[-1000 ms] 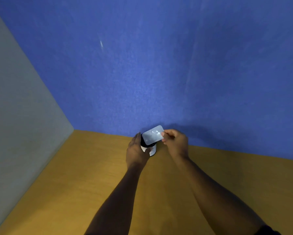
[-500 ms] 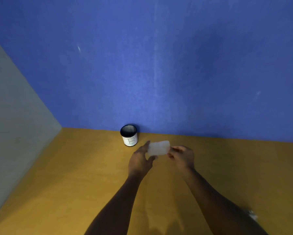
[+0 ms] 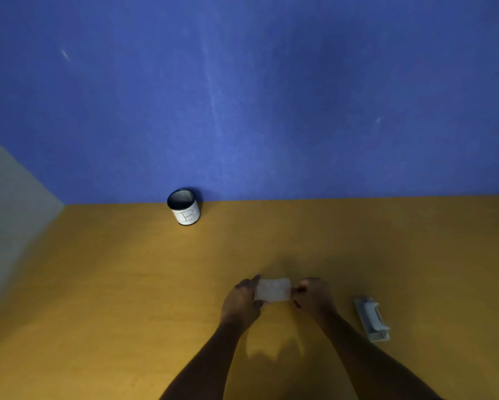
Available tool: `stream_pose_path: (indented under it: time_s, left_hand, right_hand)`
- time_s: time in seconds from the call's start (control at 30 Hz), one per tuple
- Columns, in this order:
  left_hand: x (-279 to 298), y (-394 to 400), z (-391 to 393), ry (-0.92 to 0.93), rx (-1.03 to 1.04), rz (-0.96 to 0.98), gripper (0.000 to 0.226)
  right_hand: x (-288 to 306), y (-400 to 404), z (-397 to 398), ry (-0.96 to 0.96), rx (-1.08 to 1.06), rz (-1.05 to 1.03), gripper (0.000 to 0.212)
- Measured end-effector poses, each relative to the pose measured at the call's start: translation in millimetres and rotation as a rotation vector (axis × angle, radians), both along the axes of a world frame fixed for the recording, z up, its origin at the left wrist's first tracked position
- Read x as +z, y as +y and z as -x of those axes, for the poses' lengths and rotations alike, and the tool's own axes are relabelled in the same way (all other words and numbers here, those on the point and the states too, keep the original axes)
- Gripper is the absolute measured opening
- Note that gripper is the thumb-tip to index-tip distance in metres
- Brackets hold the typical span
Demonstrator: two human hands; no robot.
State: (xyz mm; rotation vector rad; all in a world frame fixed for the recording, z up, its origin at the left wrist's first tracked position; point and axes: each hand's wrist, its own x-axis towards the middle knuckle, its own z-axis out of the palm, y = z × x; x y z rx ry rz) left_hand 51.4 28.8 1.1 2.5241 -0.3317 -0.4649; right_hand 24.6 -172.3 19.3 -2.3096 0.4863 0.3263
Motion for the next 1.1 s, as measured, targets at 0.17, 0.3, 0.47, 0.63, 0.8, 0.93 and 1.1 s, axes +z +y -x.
stream_pose_path:
  time_s: [0.17,0.3,0.47,0.63,0.8,0.93,1.1]
  left_hand:
    - [-8.6,-10.6,25.8,0.033,-0.078,-0.027,0.065]
    - [-8.7,-17.3,32.5,0.027,-0.089,-0.067,0.063]
    - [-4.1,-20.0,32.6,0.016,-0.094,-0.087,0.062]
    - [-2.7,-21.6,36.6,0.02,-0.066,-0.056,0.061]
    - [-3.7,-22.5,40.6,0.019,-0.054,-0.063,0.061]
    - [-5.3,-23.0,41.3,0.009,-0.059,-0.091,0.063]
    - [-7.3,-22.0,41.8,0.023,-0.069,-0.108,0.065]
  right_hand:
    - [-9.6,-11.6,25.7,0.076,0.048,0.014,0.018]
    - [-14.2,-12.9,32.1,0.06,0.048,0.079,0.021]
    - [-18.2,-12.7,33.4,0.086,0.063,0.161,0.025]
    - [-21.8,-11.7,33.9,0.088,0.093,0.217,0.018]
    - [-23.8,-11.7,36.0,0.097,0.137,0.275,0.029]
    - [-25.0,-12.5,39.6,0.107,0.164,0.296,0.028]
    - [-19.6,-22.6,42.9,0.034,0.184,0.315,0.022]
